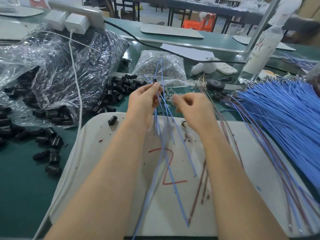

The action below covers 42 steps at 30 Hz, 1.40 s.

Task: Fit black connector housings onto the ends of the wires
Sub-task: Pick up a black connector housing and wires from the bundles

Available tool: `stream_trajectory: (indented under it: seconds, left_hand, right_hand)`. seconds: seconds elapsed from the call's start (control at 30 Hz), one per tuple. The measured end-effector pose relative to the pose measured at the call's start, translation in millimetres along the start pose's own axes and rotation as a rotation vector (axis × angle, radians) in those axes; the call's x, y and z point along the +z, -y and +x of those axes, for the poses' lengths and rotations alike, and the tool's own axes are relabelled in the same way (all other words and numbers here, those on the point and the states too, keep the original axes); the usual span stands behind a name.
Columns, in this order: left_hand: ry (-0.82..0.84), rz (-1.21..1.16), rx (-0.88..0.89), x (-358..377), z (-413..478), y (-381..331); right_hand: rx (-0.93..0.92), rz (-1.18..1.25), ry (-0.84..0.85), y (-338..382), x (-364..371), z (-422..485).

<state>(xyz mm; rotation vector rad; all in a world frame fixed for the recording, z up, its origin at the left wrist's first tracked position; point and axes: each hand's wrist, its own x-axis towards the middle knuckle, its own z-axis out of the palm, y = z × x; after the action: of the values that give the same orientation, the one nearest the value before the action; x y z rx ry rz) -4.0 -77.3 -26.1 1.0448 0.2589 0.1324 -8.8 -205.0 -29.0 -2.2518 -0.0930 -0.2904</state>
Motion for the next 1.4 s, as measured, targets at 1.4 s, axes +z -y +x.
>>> stream_trajectory:
  seconds: [1.4]
  left_hand:
    - [0.579, 0.222, -0.141, -3.6, -6.7, 4.4]
  right_hand:
    - [0.159, 0.969, -0.392, -15.1, -29.7, 12.3]
